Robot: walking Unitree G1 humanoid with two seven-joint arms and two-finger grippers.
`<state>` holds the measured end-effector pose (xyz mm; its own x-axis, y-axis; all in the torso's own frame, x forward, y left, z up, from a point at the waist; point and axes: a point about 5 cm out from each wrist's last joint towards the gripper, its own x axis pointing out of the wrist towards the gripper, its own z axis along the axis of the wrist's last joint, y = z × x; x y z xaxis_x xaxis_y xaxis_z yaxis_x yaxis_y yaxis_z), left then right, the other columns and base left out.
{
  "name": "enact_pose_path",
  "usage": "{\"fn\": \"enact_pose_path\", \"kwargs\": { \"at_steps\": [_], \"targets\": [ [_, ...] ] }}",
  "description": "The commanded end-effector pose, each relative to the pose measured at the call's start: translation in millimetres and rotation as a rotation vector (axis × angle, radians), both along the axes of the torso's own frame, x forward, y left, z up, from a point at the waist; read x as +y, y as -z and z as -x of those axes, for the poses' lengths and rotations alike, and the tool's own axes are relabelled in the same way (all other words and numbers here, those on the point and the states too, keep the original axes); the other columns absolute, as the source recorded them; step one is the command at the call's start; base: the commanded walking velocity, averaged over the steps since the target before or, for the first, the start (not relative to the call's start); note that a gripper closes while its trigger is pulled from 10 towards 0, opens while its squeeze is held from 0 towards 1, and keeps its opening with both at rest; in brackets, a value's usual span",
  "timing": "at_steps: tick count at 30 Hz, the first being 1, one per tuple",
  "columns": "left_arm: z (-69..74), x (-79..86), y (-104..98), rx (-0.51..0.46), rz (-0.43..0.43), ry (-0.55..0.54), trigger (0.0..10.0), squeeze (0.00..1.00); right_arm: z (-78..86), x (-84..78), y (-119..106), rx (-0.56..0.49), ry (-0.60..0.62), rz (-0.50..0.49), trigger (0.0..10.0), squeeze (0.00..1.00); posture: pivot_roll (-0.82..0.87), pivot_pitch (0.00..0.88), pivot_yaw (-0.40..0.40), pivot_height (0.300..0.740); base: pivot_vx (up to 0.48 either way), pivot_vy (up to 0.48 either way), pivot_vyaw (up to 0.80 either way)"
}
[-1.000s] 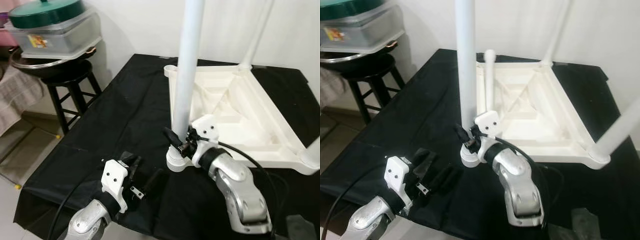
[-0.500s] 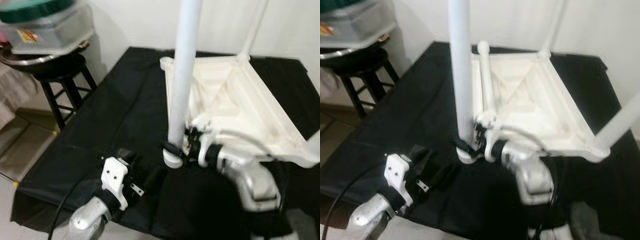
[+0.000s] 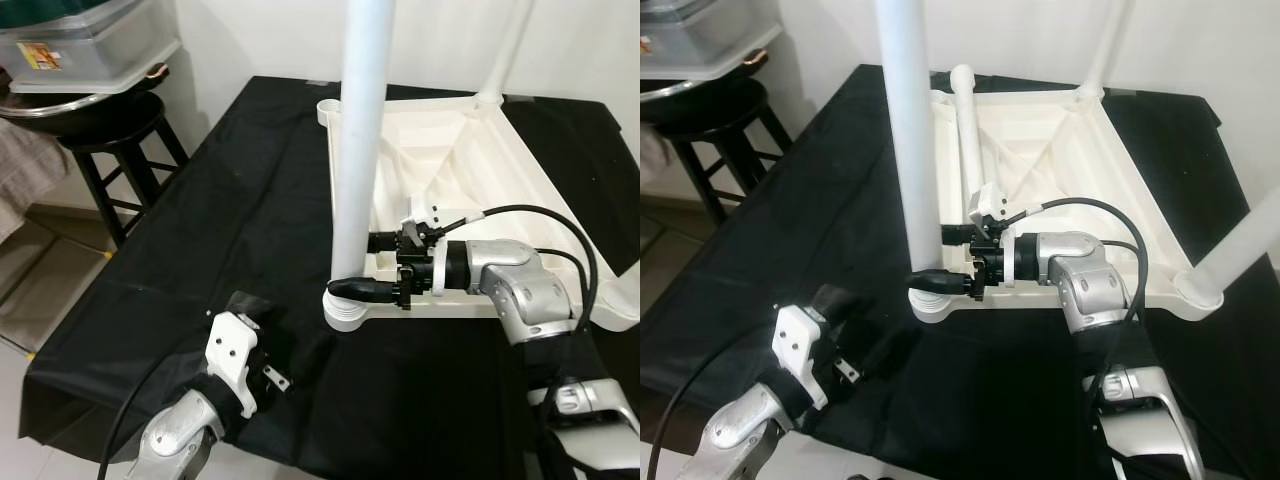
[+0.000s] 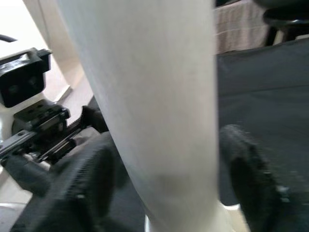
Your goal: Building children table
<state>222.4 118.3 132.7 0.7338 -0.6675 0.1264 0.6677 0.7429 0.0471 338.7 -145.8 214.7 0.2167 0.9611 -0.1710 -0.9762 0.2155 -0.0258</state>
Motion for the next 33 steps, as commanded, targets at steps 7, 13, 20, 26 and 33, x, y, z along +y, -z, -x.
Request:
{"fn": "enact_pose_path", "kwargs": {
  "at_steps": [7, 13, 20, 26, 33],
  "targets": [
    [16.1, 0.6, -0.8, -0.049, -0.045, 0.097, 10.0, 0.0, -4.4, 4.3, 8.9, 0.011, -0.063, 0.027, 0.0, 0.0, 0.1, 0.113, 0.013, 0.74, 0.0, 0.0, 0.0],
    [24.6, 9.4, 2.4, -0.069, 0.0, 0.041, 10.0, 0.0, -4.2, -16.7, 20.8, 0.018, -0.017, 0.069, 0.0, 0.0, 0.1, 0.09, 0.01, 0.74, 0.0, 0.0, 0.0],
    [35.0, 7.8, 8.1, -0.048, 0.04, 0.096, 10.0, 0.0, 3.5, -20.6, 66.3, 0.025, 0.444, 0.162, 0.0, 0.0, 0.09, 0.08, -0.027, 0.74, 0.0, 0.0, 0.0],
    [35.0, 11.0, 11.3, -0.053, 0.028, 0.104, 10.0, 0.0, 62.5, 0.3, 107.7, 0.09, 0.948, 0.205, 0.0, 0.0, 0.05, 0.086, 0.016, 0.74, 0.0, 0.0, 0.0],
    [30.3, 14.1, 18.5, -0.014, 0.043, 0.107, 10.0, 0.0, 51.0, 7.1, 91.0, 0.032, 0.887, 0.177, 10.0, 0.0, 0.04, 0.078, 0.027, 0.74, 0.0, 0.0, 0.0]
  ]
}}
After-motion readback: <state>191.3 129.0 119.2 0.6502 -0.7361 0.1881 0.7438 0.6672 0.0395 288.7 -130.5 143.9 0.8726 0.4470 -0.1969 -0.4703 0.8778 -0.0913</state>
